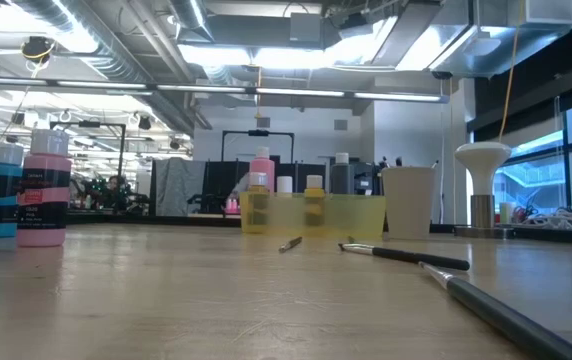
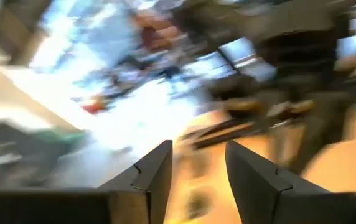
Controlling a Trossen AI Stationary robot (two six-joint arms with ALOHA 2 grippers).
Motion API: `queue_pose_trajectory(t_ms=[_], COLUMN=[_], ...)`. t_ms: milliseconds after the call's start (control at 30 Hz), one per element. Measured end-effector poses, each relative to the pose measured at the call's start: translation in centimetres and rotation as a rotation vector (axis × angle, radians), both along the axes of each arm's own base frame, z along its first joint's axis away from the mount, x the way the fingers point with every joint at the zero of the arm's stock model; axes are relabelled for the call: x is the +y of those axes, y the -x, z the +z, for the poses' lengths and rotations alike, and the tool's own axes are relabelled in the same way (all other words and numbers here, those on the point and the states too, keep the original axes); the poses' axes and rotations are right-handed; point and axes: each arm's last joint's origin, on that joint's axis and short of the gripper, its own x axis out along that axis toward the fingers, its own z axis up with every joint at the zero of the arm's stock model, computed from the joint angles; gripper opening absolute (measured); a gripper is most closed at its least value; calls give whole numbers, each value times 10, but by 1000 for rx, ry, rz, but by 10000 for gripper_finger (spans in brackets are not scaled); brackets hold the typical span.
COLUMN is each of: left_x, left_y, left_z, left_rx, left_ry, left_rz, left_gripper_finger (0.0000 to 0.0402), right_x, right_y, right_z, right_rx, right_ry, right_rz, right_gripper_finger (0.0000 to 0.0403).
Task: Pick & Place Paint Supplies
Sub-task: Put the silver paint brush into the white cup
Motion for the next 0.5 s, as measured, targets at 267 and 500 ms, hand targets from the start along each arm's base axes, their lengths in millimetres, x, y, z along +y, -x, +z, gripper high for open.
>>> queue_pose_trajectory(t_ms=[267,500], left_x=[11,66], left_y=[37,73], left_z=[4,-13], left_rx=[179,354], left_ry=[-359,-227], left_rz=[440,529], left_gripper_finger=[151,144], right_x=[-3,-27], right_y=[45,93], right_z=[23,64], right_rx=[63,13], right_ry=[-17,-141], right_rz=[-355,-264], right_gripper_finger=[21,21])
